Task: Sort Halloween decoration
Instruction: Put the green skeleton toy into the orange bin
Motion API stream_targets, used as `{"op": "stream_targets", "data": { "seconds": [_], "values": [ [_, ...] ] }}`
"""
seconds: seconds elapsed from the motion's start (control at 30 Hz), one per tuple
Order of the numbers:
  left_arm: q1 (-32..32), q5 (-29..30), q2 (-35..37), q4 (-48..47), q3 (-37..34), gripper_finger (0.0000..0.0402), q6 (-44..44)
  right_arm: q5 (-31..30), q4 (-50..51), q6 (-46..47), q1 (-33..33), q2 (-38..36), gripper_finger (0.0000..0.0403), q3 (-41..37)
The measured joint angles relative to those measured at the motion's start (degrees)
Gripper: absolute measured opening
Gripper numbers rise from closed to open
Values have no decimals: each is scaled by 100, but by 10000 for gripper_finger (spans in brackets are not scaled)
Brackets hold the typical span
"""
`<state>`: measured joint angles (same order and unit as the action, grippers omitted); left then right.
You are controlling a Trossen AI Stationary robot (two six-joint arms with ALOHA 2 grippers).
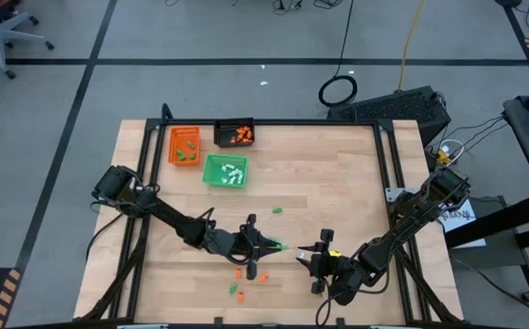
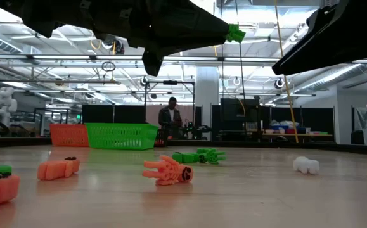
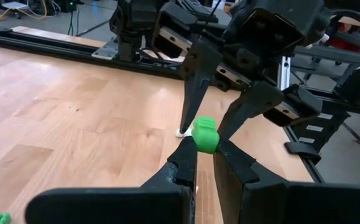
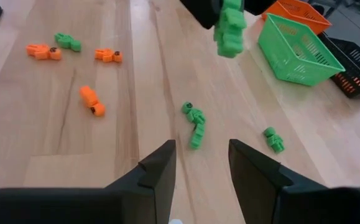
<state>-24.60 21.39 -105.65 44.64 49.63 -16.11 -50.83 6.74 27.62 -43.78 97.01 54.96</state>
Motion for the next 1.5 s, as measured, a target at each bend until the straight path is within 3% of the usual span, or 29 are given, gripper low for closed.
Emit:
{"op": "stream_targets", "data": {
  "seconds": [0.63, 1.17, 1.5],
  "values": [
    [0, 15, 0, -15, 0, 31, 358, 11, -2, 18, 21, -2, 131, 0],
    [0, 52, 0, -17, 0, 31, 2027, 11, -2, 20, 21, -2, 131, 0],
    [103, 54, 64, -141, 0, 31, 1363, 13, -2, 20, 21, -2, 131, 0]
  ]
}}
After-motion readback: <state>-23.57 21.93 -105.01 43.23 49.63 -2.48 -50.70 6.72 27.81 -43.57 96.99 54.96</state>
